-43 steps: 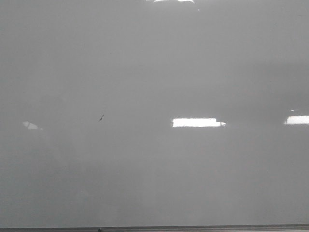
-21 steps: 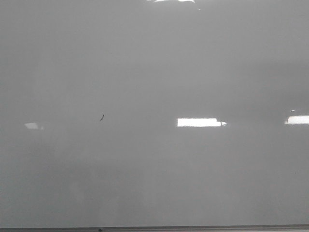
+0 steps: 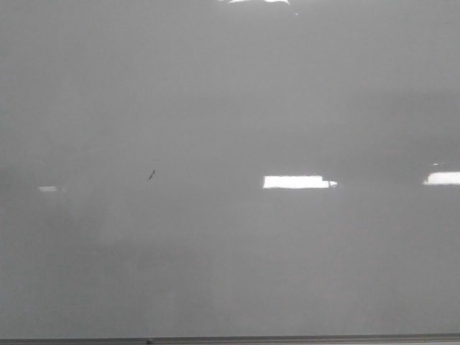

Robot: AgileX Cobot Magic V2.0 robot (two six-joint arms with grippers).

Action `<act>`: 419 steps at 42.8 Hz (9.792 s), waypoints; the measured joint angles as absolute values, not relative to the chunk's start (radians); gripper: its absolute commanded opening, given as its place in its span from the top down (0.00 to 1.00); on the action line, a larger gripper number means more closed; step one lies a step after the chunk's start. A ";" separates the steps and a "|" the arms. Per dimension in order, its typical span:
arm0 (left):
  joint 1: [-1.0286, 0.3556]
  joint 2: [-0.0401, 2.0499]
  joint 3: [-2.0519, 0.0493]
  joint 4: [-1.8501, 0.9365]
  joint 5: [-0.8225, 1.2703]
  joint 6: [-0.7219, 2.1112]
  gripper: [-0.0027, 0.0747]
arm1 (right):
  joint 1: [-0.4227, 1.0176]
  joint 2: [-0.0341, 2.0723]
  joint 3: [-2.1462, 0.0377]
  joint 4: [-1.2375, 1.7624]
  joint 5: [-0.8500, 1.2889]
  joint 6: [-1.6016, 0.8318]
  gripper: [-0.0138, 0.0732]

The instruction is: Write number 6 on whiteboard

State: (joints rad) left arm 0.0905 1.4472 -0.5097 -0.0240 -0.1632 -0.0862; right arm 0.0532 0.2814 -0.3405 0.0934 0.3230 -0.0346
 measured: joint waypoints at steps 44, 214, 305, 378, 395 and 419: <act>-0.202 1.250 -0.760 0.136 0.484 0.048 0.98 | 0.079 0.319 -0.392 0.093 0.465 -0.039 0.19; -0.861 0.253 -0.302 -0.094 0.221 0.299 0.99 | 0.556 1.581 -1.073 0.376 0.209 -0.530 0.92; -0.943 1.142 -0.889 0.017 0.681 0.668 0.50 | 0.890 1.286 -1.041 0.057 0.679 -0.808 0.91; -0.646 1.090 -0.865 -0.041 0.578 0.622 0.99 | 0.611 0.972 -0.893 0.136 0.658 -0.582 0.49; 0.056 0.854 -0.646 -0.375 0.486 0.564 0.99 | 0.316 0.560 -0.583 0.136 0.609 -0.412 0.91; 0.204 1.054 -0.481 -0.462 0.153 0.564 0.99 | 0.308 0.496 -0.545 0.160 0.607 -0.399 0.91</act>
State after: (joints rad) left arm 0.2042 1.0537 -0.4811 -0.4618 0.1528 0.5637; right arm 0.3083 0.4959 -0.5451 0.1603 0.6072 -0.3995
